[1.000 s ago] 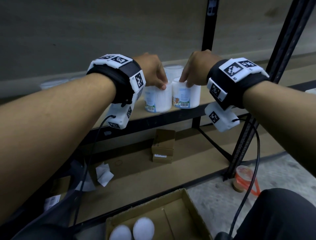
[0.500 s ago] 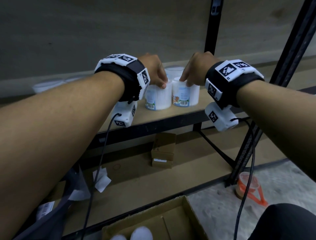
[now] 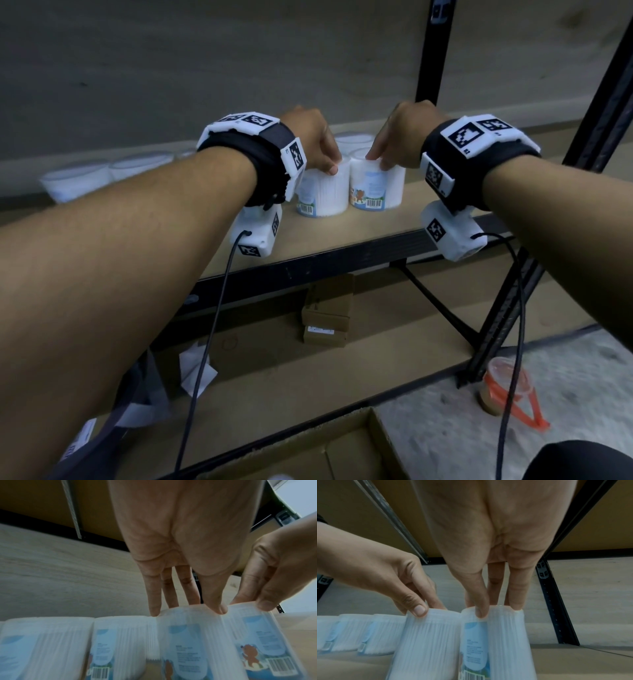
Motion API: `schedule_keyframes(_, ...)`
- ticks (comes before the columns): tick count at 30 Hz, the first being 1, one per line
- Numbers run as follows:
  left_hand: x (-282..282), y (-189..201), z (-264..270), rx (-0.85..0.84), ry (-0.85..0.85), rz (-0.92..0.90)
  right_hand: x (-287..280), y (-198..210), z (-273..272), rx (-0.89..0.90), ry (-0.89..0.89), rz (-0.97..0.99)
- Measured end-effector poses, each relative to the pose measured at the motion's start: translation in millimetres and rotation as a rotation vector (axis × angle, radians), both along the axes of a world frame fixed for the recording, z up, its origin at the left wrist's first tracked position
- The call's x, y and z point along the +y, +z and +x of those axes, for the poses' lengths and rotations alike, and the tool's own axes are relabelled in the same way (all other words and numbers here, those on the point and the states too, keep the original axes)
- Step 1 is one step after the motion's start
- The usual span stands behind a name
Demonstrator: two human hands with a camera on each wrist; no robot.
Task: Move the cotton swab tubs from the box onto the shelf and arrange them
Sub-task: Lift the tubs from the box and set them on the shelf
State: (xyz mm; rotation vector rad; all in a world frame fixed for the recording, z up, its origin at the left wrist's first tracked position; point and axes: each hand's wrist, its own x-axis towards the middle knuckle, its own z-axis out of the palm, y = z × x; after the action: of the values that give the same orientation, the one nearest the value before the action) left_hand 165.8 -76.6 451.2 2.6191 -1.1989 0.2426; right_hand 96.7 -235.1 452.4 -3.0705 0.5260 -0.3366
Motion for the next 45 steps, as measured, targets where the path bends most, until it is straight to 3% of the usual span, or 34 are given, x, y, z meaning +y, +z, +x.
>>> schedule_keyframes(13,-11.4,-5.8,18.3,-0.006,0.006,-0.029,-20.3,-6.4,20.3,-0.014,0.000,-0.009)
schedule_keyframes(32,-11.4,-13.1,21.3,-0.033,0.027,-0.019,-21.1,-20.1,8.8,-0.231,0.059,0.134)
schedule_keyframes(39,-3.8,-20.0,-1.0,0.042,0.015,0.094,-13.8,-28.8,-9.7,-0.075,0.086,0.039)
schedule_keyframes(45,11.7,-15.7,-17.2,0.010,0.017,0.021,-11.9,-29.8,-33.7,-0.136,0.101,0.068)
